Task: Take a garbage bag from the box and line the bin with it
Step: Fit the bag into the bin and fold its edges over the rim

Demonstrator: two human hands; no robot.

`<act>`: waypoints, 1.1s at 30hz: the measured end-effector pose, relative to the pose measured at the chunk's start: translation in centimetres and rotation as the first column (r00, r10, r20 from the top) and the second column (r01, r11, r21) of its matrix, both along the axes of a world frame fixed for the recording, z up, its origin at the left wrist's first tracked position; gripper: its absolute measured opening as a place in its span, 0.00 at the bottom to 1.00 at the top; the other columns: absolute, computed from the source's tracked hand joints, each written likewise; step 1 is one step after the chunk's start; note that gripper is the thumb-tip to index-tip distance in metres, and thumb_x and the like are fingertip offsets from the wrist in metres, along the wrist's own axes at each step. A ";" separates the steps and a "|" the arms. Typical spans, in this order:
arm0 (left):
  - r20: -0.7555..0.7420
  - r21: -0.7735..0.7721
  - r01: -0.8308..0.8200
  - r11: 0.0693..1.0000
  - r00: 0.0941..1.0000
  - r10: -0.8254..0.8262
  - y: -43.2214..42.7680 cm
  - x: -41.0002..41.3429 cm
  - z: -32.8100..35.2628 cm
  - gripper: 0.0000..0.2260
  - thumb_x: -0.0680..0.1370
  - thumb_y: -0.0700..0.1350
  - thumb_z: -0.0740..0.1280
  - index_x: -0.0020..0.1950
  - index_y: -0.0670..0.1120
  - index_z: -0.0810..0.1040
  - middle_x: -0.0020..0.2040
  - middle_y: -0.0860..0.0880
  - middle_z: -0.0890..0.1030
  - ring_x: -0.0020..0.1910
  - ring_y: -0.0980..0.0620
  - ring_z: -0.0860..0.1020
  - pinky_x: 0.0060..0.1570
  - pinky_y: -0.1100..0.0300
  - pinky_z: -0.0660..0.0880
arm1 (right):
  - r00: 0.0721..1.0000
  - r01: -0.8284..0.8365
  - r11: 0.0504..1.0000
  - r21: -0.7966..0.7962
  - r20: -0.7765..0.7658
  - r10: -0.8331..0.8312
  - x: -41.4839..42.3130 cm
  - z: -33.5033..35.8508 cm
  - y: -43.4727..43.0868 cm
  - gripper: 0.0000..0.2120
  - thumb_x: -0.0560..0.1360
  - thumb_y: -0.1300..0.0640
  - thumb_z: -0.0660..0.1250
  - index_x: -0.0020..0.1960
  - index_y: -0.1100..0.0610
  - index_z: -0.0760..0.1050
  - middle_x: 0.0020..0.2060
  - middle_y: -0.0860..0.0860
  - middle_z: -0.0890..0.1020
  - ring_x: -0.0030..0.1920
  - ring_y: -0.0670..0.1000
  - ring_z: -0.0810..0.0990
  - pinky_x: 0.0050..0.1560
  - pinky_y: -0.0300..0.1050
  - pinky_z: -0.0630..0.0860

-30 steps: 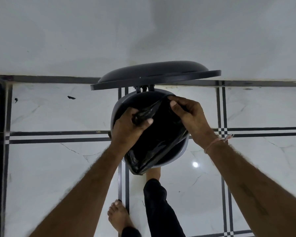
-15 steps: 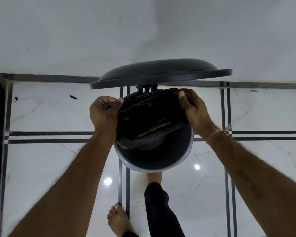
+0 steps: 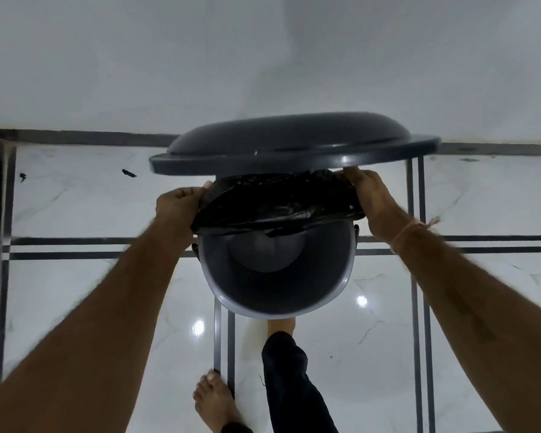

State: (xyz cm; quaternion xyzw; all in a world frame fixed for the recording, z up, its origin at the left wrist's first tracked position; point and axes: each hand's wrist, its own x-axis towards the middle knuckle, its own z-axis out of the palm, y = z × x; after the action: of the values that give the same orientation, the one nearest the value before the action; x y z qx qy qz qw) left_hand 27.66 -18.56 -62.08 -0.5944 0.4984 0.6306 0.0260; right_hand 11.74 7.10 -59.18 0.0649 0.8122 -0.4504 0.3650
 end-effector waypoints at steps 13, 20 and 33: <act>-0.173 0.170 -0.089 0.981 0.978 0.119 0.3 5.1 1.3 0.05 0.80 0.41 0.72 0.54 0.48 0.80 0.42 0.50 0.82 0.37 0.53 0.78 0.42 0.57 0.78 | 0.947 0.320 0.926 -0.200 0.034 -0.319 4.8 -0.5 4.6 0.11 0.83 0.63 0.66 0.64 0.59 0.79 0.53 0.60 0.83 0.48 0.55 0.83 0.53 0.50 0.83; -0.143 0.089 -0.097 0.991 0.984 0.110 1.9 6.5 2.0 0.06 0.81 0.40 0.70 0.46 0.48 0.78 0.38 0.50 0.80 0.30 0.57 0.76 0.37 0.61 0.74 | 0.874 0.486 0.872 -0.063 0.035 -0.485 8.0 -0.8 4.3 0.11 0.82 0.63 0.68 0.62 0.68 0.78 0.48 0.61 0.83 0.44 0.56 0.81 0.53 0.56 0.82; -0.075 0.067 -0.109 0.992 0.991 0.114 3.7 9.4 1.7 0.04 0.81 0.39 0.70 0.47 0.45 0.79 0.38 0.47 0.79 0.33 0.54 0.75 0.36 0.64 0.78 | 0.738 0.653 0.753 -0.082 0.292 -0.608 12.8 -0.4 6.3 0.07 0.81 0.54 0.70 0.46 0.56 0.79 0.41 0.51 0.82 0.40 0.49 0.80 0.37 0.39 0.78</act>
State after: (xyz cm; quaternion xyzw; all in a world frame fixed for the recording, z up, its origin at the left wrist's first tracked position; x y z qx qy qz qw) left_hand 37.01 -14.83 -60.34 -0.5950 0.4449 0.6693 -0.0102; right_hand 24.55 13.35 -59.58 0.3594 0.6459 -0.6066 0.2926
